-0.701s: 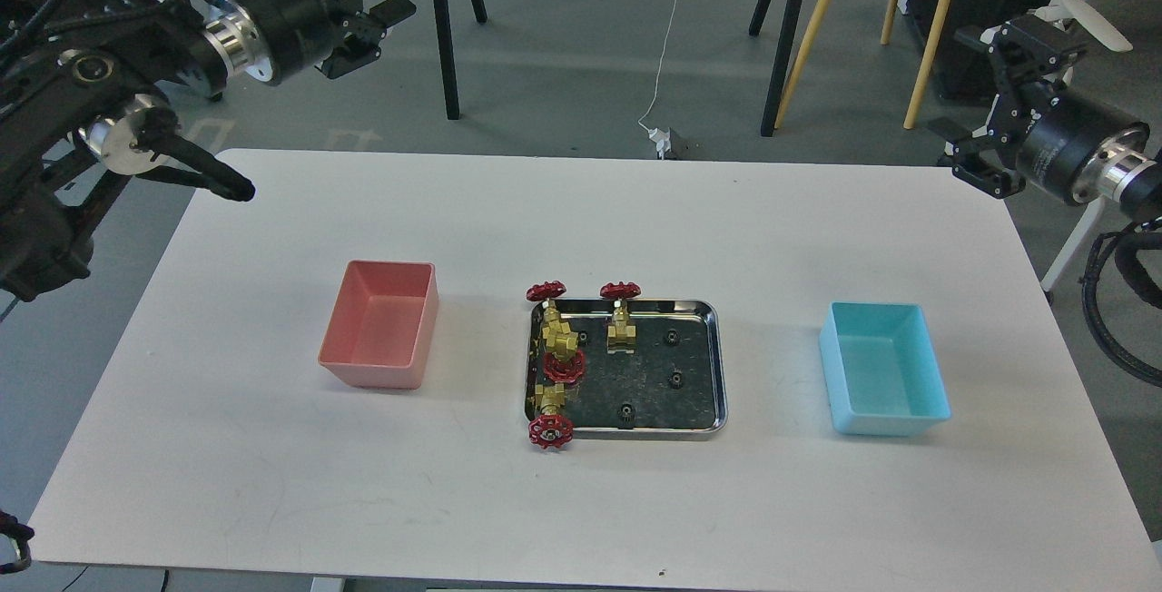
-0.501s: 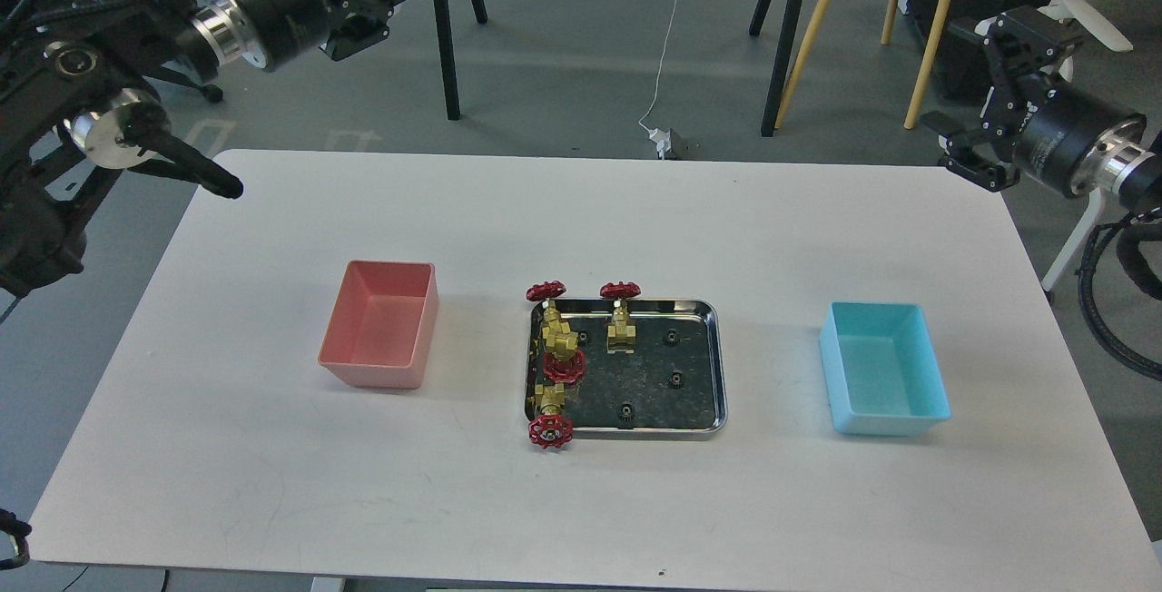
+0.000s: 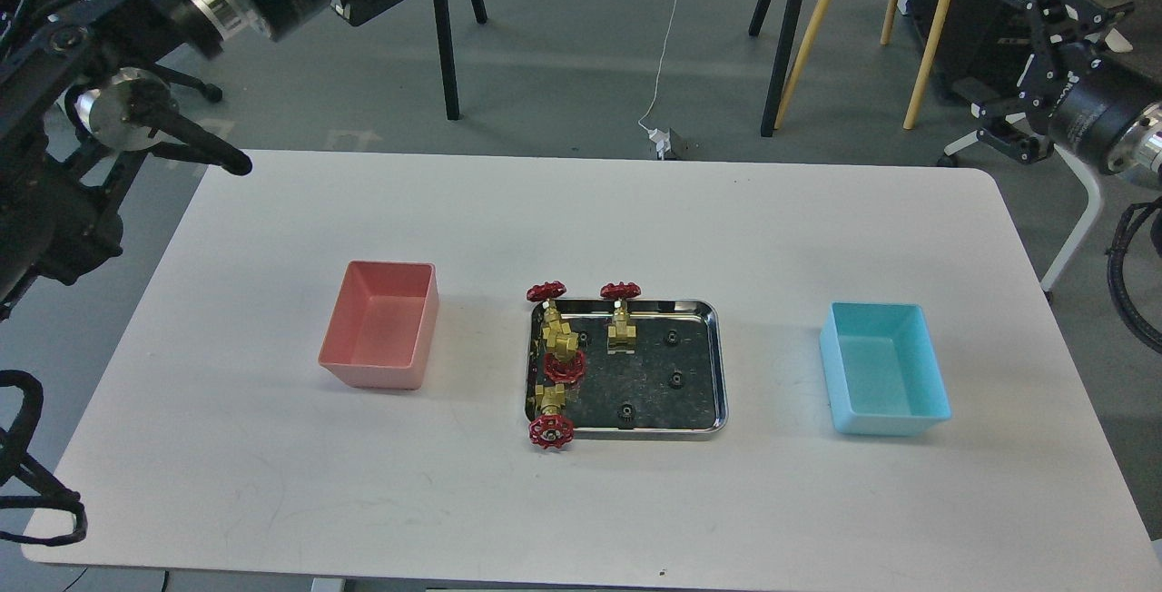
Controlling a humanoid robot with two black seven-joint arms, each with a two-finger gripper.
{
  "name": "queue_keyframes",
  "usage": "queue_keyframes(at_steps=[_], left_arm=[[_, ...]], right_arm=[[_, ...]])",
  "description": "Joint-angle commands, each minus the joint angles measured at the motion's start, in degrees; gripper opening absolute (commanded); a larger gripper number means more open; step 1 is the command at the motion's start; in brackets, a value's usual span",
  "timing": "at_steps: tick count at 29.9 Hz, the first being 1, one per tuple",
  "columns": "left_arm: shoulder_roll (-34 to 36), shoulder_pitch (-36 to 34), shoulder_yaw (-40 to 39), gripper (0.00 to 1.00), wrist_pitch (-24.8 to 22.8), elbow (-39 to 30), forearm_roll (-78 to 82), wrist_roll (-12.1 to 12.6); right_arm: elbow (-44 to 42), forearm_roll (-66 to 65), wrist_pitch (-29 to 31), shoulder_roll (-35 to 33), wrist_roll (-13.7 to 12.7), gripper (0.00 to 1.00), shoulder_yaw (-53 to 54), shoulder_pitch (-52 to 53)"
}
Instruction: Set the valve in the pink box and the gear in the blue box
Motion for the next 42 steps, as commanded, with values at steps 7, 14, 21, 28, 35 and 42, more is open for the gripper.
queue_keyframes(at_steps=[7, 14, 21, 28, 35, 42], left_arm=[[0.88, -0.11, 7.92, 0.91, 0.02, -11.00, 20.83, 2.30], [-4.82, 0.24, 16.53, 0.91, 0.02, -15.58, 45.70, 1.69], [-8.87, 3.14, 27.77, 0.91, 12.26, -15.58, 67.60, -6.13], [-8.26, 5.34, 40.96, 0.90, 26.43, -13.57, 79.04, -9.83], [-9.23, 7.89, 41.50, 0.90, 32.58, -5.06, 81.42, -10.00], [-10.90, 8.07, 44.48, 0.89, 37.25, 1.81, 82.21, -12.46]], right_arm=[[-0.42, -0.27, 0.14, -3.22, -1.53, 0.99, 0.43, 6.35], [-3.76, -0.27, 0.15, -3.13, -5.22, 0.99, 0.34, 9.61], [-3.85, -0.36, 0.15, -3.39, -5.39, 0.99, 0.17, 11.63], [-3.85, -2.38, 0.23, -3.40, -6.27, 0.99, 0.08, 13.47], [-4.64, -3.26, 0.23, -3.40, -7.06, 0.99, -0.01, 14.00], [-4.91, -4.05, 0.23, -4.27, -7.50, 0.99, -0.01, 14.00]])
